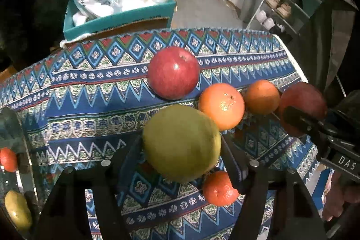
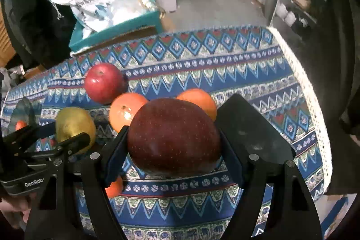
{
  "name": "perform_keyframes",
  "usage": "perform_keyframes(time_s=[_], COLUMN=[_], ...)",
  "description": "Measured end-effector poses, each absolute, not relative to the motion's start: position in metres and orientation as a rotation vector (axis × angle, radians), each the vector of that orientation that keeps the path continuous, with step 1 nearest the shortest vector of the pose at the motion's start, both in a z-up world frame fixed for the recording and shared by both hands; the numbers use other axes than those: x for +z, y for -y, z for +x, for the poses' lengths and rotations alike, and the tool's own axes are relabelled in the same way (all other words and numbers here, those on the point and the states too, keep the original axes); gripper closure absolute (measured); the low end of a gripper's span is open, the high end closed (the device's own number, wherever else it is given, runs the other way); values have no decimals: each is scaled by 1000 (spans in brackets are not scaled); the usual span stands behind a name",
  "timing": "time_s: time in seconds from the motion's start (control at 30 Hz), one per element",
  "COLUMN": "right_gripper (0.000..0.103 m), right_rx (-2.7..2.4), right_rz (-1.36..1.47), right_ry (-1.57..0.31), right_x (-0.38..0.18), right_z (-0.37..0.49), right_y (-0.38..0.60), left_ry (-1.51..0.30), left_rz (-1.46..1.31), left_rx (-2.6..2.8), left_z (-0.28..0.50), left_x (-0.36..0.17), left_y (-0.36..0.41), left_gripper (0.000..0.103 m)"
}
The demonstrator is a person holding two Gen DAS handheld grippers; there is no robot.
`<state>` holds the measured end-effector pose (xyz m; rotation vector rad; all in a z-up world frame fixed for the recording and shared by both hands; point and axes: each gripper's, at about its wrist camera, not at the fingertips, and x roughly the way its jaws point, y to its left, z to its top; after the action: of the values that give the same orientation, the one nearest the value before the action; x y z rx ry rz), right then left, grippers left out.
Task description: Organize fruits
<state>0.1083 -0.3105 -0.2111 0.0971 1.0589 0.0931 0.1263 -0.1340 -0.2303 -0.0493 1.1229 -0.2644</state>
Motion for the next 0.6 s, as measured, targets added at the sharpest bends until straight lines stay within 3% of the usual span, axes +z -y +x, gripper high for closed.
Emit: perform_keyframes(time_s=[0.23,0.6], right_gripper=[26,26], right_rx=[104,106], right_rz=[96,118], right_ry=[-1031,-1057], right_x=[-194,-204], right_z=[103,102], right_y=[306,310], left_ry=[-1186,-1142], left_rz=[-40,19], left_rx=[-245,-271], left_z=[133,144], left_x=[-249,-256], left_y=[134,147], left_gripper=[35,34])
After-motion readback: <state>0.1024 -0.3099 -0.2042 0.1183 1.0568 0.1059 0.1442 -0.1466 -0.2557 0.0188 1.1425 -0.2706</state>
